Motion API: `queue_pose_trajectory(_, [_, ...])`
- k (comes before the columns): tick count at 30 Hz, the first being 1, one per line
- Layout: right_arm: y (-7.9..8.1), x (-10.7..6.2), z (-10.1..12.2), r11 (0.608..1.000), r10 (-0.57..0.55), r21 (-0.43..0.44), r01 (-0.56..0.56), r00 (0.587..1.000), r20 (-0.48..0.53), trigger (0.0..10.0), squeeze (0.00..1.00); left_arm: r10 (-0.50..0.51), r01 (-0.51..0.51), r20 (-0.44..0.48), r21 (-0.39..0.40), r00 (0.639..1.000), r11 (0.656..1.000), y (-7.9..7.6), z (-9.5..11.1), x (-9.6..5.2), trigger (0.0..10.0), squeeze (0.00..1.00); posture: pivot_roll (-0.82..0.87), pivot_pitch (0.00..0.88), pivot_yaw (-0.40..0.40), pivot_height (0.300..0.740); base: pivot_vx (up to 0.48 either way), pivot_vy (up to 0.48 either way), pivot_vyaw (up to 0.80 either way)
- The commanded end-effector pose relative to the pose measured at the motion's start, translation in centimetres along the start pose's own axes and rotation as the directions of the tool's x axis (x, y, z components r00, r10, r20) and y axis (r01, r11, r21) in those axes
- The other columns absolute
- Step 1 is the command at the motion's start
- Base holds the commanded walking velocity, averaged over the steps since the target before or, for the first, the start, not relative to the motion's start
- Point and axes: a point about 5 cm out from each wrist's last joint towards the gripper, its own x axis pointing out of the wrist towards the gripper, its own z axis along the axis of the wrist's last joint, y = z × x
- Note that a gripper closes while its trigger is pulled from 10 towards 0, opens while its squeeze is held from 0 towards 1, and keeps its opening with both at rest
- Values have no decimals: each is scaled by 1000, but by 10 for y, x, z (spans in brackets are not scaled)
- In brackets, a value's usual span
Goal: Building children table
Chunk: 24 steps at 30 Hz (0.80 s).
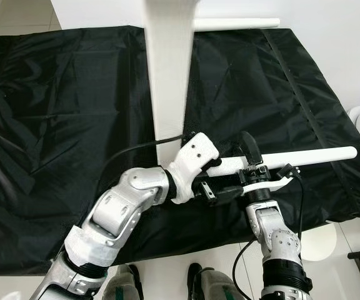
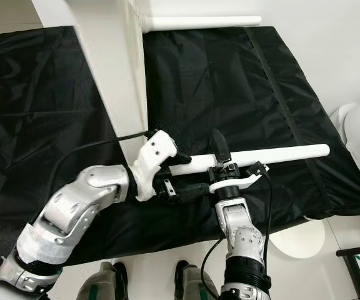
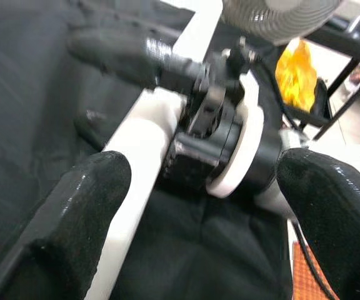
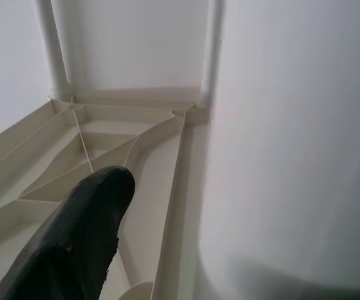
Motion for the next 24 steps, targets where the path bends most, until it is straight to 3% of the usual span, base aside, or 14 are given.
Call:
queue_pose_trajectory(1, [-37, -38, -40, 963, -221, 156, 221, 975, -16, 10000, 0, 2, -2, 54, 4, 999, 1000, -4, 6, -10, 10000, 0, 53, 206, -4, 740, 0, 0, 0])
queue_pose_trajectory(2, [-36, -37, -38, 964, -215, 160, 214, 977, -13, 10000, 0, -14, 13, 91, 11, 996, 1000, -11, 10, -14, 10000, 0, 57, 206, -6, 740, 0, 0, 0])
queue_pose_trajectory(7, [-36, -38, -37, 964, -203, 173, 202, 979, -14, 10000, 0, -78, 75, 80, 34, 994, 997, -24, 6, -18, 10000, 0, 63, 206, -10, 740, 0, 0, 0])
queue_pose_trajectory(17, [-31, -43, -36, 962, -163, 224, 157, 987, 6, 10000, 0, -90, 87, 83, 44, 992, 995, -23, 8, -15, 10000, 0, 61, 205, -4, 740, 0, 0, 0])
queue_pose_trajectory(24, [-25, -55, -35, 960, -138, 248, 129, 990, 19, 10000, 0, -108, 105, 72, 48, 992, 993, -24, 6, -17, 10000, 0, 52, 215, 4, 740, 0, 0, 0])
